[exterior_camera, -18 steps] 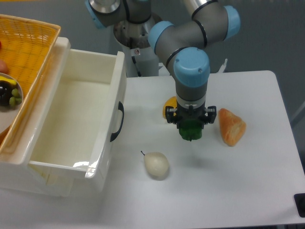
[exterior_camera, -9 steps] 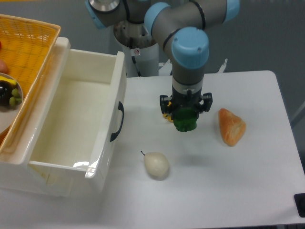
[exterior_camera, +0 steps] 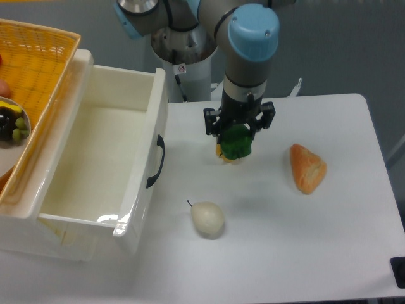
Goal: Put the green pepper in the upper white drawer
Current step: 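Lift the green pepper up off the table, then carry the green pepper over the open white drawer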
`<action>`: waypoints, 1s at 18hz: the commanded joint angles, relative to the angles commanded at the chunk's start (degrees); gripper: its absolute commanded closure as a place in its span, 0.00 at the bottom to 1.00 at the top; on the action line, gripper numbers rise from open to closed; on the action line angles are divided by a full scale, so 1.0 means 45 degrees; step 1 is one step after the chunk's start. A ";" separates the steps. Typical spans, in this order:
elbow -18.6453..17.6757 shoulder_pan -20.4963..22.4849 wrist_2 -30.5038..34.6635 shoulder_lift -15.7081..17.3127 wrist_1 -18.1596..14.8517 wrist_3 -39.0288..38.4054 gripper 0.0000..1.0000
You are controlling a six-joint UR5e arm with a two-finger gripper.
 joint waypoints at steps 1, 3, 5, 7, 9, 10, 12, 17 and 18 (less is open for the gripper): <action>0.0137 0.0116 -0.0273 0.0137 -0.0254 -0.0157 0.60; 0.0275 0.0293 -0.0704 0.0390 -0.0723 -0.0411 0.60; 0.0294 0.0429 -0.0920 0.0664 -0.0978 -0.0490 0.60; 0.0314 0.0489 -0.1076 0.0938 -0.1252 -0.0627 0.60; 0.0295 0.0566 -0.1270 0.1114 -0.1602 -0.0763 0.60; 0.0295 0.0567 -0.1523 0.1134 -0.1643 -0.0977 0.60; 0.0295 0.0567 -0.1953 0.1115 -0.1604 -0.1640 0.60; 0.0587 0.0606 -0.3282 0.1231 -0.1565 -0.1877 0.60; 0.0646 0.0625 -0.3322 0.1290 -0.1565 -0.1916 0.60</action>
